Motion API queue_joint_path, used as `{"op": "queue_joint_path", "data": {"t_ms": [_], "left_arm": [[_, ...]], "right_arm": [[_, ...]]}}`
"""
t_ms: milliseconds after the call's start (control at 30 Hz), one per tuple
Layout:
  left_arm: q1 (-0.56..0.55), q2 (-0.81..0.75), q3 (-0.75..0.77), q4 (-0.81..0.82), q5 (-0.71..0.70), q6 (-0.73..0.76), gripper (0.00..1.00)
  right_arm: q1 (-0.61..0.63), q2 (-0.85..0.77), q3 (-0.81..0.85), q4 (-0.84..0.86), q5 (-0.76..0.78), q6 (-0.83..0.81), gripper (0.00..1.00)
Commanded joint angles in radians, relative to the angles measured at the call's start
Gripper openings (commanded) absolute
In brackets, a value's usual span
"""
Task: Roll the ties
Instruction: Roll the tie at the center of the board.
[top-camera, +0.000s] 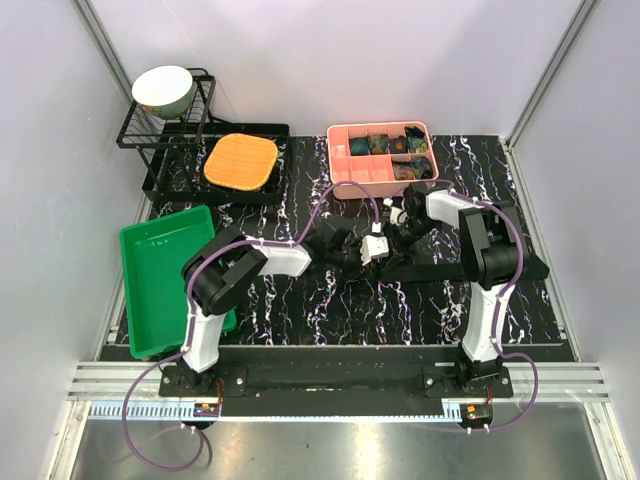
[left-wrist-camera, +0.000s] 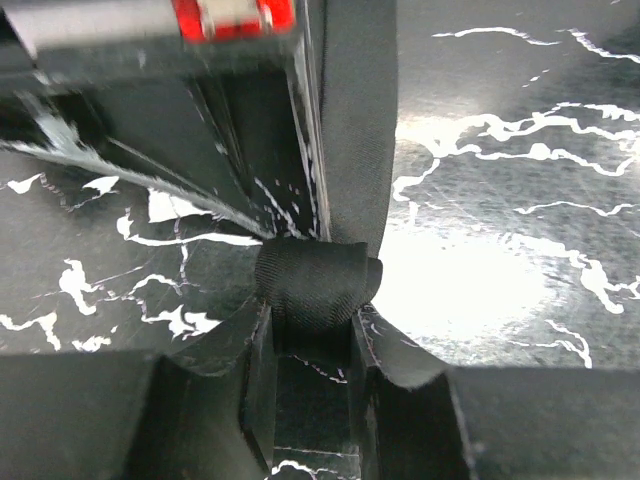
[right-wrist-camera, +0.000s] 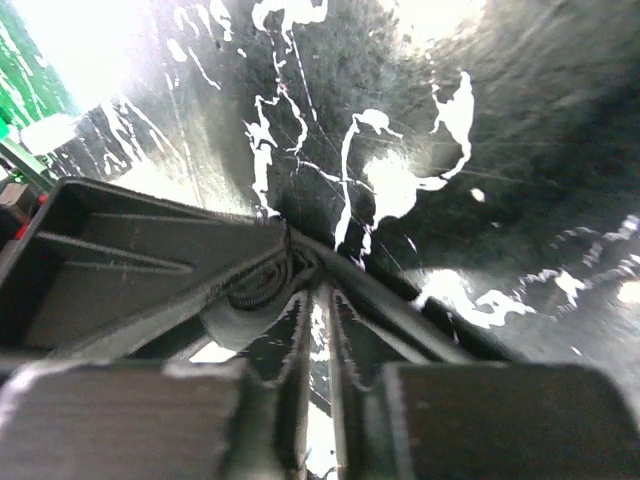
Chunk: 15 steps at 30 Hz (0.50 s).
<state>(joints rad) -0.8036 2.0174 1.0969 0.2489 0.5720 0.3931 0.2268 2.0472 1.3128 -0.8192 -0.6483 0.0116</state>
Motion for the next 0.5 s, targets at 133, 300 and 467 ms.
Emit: {"op": "queue_joint_path", "data": {"t_ms": [133,300,467], "left_arm": [[-0.026,0.027,-0.009,-0.272,-0.294,0.073,0.00],[-0.048,0.050,0.060,-0.391,-0.362,0.093,0.00],[-0.052,0.064,0.100,-0.477,-0.360,0.102,0.00]], "right_arm": [[-0.112,-0.045,0.048,-0.127,-0.063,-0.087,0.38],[-0.124,-0.073,-0.006,-0.077,-0.195,-0.053,0.48],[-0.113,-0.059,-0.017,0.011,-0.269,0.022,0.49]]}}
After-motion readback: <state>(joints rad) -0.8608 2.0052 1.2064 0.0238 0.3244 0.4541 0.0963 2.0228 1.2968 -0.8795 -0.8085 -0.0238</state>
